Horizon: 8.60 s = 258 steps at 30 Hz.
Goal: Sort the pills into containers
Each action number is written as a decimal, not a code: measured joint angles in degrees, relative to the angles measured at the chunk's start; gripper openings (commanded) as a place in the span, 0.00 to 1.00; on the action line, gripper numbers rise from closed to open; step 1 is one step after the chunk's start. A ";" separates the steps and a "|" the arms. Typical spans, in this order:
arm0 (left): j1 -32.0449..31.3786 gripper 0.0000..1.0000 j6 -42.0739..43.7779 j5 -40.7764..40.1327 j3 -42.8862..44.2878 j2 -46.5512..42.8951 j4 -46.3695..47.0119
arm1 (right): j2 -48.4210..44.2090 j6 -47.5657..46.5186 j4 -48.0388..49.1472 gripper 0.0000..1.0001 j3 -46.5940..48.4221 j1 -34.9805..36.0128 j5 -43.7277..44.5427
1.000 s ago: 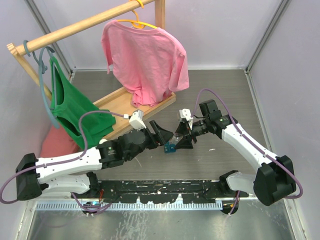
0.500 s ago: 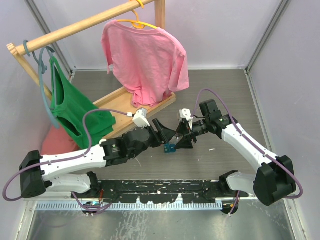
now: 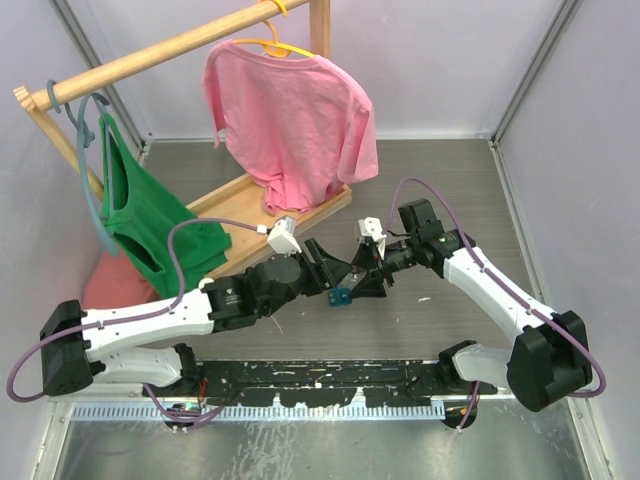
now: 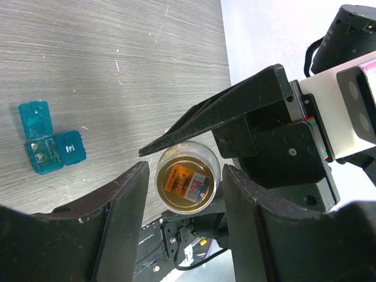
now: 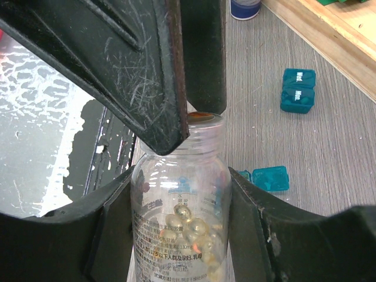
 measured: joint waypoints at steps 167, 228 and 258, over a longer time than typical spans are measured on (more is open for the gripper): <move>11.63 0.68 70.23 43.93 -10.51 -4.37 17.03 | 0.02 -3.87 -2.21 0.01 0.22 0.57 -1.14; 3.23 0.57 2.47 12.17 -5.09 -0.70 8.59 | 0.02 -3.63 -2.16 0.01 0.22 -0.04 -1.18; 4.70 0.42 52.85 25.83 -5.44 -2.38 11.32 | 0.02 -4.94 -1.22 0.01 0.22 0.46 -1.81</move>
